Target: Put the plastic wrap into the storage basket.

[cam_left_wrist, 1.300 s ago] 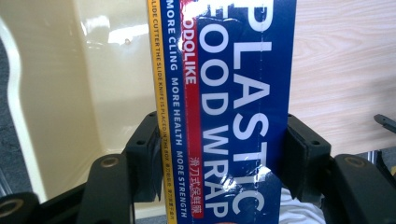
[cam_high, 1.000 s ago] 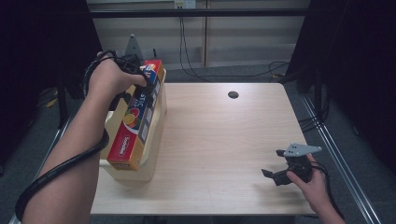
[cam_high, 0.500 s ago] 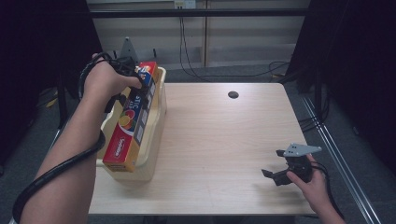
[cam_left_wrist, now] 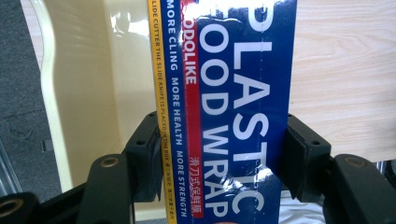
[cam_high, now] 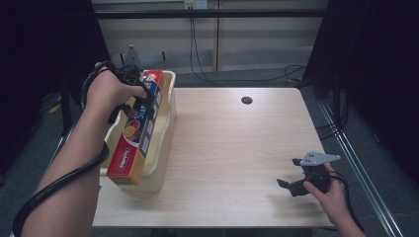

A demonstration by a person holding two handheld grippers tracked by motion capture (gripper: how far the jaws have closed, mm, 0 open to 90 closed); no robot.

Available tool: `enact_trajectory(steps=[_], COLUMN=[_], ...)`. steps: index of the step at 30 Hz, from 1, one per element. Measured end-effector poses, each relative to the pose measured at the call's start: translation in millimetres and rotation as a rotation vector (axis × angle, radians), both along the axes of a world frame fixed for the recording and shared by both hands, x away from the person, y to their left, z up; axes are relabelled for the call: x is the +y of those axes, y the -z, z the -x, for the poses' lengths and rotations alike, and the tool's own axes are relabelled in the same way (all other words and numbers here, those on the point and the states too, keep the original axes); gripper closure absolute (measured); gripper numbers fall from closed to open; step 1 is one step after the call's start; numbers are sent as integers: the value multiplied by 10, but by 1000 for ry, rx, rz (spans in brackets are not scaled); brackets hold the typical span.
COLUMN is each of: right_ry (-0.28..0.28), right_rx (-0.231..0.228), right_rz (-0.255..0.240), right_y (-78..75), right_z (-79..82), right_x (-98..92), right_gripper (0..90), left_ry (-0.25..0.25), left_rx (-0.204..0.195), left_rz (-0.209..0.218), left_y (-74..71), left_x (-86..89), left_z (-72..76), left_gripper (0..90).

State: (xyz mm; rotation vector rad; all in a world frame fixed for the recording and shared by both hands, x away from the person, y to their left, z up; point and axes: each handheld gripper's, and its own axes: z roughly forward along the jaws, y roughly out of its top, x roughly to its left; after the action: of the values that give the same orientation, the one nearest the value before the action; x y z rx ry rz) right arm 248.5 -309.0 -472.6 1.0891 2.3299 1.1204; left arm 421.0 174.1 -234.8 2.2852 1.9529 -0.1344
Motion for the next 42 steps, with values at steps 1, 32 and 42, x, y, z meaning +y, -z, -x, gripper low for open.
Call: enact_trajectory(steps=[1, 32, 42], right_ry=[0, -3, -4], right_rx=[0, 0, -1], right_rz=[0, 2, 2], right_y=[1, 0, 4], right_z=[0, 4, 3], right_x=[1, 2, 4], right_gripper=[16, 16, 17], left_ry=[-4, -8, -5], left_rx=[-2, 24, 36], left_rz=[1, -14, -11], left_y=[13, 377, 520], left_x=[4, 172, 217], left_z=[1, -24, -48], left_gripper=[407, 406, 405])
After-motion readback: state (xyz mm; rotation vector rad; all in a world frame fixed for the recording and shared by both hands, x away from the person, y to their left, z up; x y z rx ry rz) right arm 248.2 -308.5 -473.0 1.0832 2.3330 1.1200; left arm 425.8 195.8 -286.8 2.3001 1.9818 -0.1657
